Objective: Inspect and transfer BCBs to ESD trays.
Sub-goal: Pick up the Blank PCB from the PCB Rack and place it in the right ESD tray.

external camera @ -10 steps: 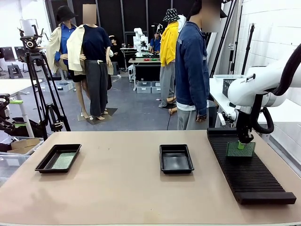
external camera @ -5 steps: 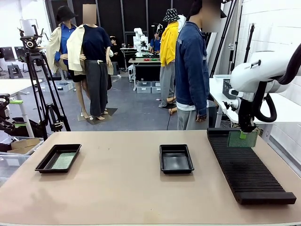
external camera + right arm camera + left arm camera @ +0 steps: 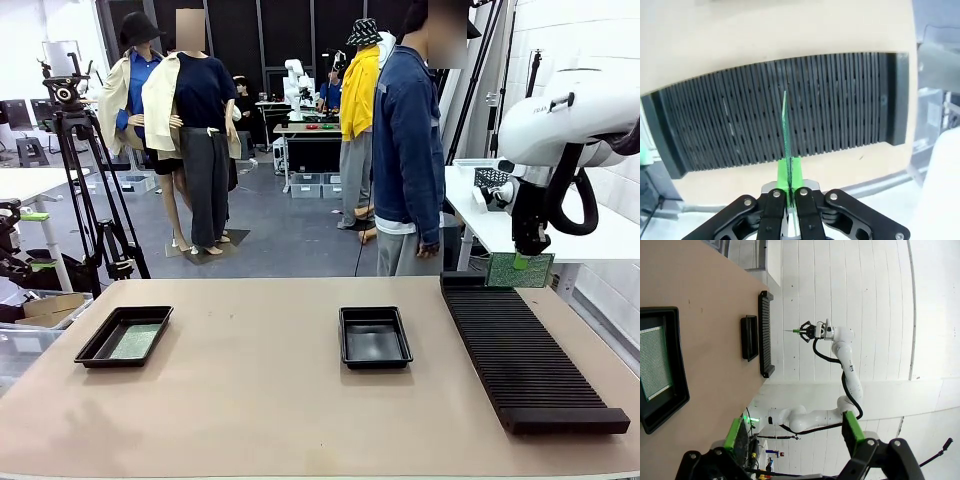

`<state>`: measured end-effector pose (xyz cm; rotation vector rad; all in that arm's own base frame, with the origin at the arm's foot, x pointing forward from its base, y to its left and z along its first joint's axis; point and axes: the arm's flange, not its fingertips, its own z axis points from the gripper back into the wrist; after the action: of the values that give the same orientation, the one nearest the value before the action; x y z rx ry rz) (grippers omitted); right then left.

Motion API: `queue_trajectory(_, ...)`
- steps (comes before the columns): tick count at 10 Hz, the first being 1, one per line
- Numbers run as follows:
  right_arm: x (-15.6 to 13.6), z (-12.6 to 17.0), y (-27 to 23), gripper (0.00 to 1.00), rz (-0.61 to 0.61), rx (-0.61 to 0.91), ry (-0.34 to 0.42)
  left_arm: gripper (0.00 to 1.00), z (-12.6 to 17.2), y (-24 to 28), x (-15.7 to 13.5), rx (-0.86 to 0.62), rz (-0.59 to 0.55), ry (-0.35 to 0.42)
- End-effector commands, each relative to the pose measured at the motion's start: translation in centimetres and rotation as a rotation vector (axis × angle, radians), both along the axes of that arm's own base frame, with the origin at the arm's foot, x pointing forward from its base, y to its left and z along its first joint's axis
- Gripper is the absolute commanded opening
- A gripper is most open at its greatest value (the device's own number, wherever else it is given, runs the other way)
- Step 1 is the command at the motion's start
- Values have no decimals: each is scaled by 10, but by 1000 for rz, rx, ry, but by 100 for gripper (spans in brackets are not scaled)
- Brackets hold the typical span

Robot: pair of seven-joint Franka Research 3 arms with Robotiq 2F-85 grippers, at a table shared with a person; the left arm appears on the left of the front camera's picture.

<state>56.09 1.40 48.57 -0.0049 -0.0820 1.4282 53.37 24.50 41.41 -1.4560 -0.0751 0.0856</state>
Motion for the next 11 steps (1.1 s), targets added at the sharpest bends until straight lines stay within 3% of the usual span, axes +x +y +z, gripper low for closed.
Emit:
queue_trajectory(1,-5,3,17,0,-264,100,39,100,1,-1,-1,5,9,-2)
queue_trajectory(4,-20,17,40,0,-767,223,108,100,1,-1,-1,5,9,-2)
queue_trajectory(6,-37,23,57,0,-1024,248,77,100,1,-1,-1,5,9,-2)
queue_trajectory(11,-44,29,99,0,-1516,237,248,100,1,-1,-1,5,9,-2)
